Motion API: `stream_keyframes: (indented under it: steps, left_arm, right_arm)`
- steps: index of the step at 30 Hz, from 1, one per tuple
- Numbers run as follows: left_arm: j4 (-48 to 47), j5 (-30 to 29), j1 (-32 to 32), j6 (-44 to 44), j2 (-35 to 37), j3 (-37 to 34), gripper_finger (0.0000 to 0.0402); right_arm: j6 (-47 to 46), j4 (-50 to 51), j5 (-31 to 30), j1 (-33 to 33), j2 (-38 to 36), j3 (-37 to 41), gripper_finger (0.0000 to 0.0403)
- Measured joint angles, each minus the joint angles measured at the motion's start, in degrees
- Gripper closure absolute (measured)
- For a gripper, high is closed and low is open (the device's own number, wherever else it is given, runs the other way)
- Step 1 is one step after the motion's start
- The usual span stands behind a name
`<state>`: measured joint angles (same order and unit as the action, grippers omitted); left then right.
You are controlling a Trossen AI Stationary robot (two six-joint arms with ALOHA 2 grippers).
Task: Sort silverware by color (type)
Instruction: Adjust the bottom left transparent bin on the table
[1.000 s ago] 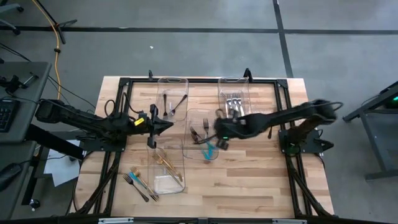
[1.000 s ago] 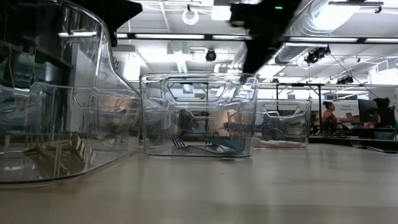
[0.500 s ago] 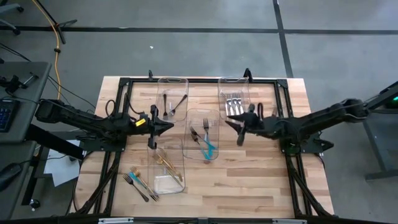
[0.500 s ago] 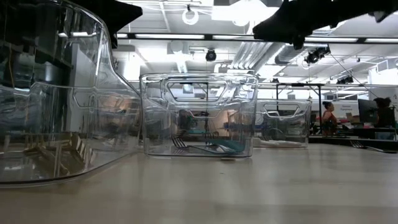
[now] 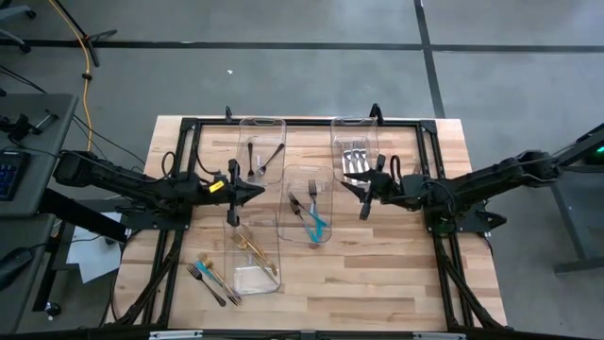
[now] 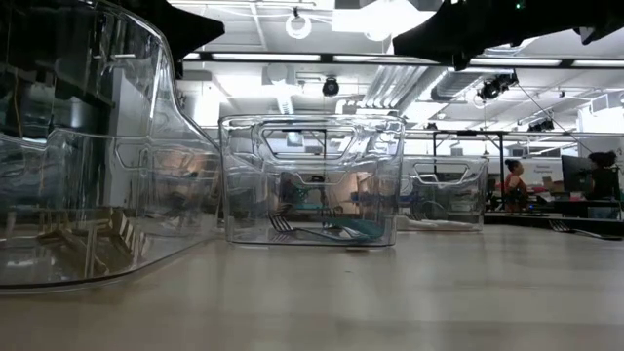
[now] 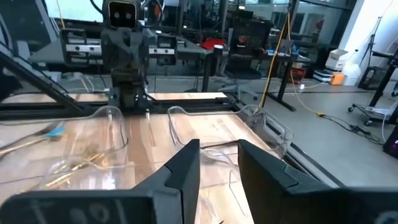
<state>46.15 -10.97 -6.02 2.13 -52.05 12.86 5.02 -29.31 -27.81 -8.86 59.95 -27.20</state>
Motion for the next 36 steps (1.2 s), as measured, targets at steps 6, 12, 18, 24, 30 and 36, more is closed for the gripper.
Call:
stream_keyframes:
  steps: [6,12,18,24,30,36]
  left_arm:
    - [1.8,0.4,-0.1,0.0,0.0,0.0,0.0401]
    - [2.0,9.0,-5.0,-0.5,-0.1,3.6,0.0398]
    - [-29.9,-0.2,-19.0,-3.6,-3.5,19.0,0.0349]
    - [-60.6,-9.4,-34.3,-15.5,-14.4,37.6,0.0292]
    - [-79.6,-12.7,-44.3,-25.1,-26.2,53.3,0.0274]
    - [-94.3,-11.4,-50.7,-31.5,-35.0,61.5,0.0281]
  right_arm:
    - [0.0,1.3,0.0,0.0,0.1,0.0,0.03]
    - [-1.6,3.5,0.2,0.0,0.1,0.0,0.03]
    - [-2.0,3.9,0.2,0.0,0.1,0.0,0.03]
    - [-3.0,4.8,0.2,0.0,0.1,0.0,0.03]
    - [-5.2,6.1,0.2,0.0,0.1,0.0,0.03]
    - [-6.6,7.0,0.2,0.0,0.1,0.0,0.03]
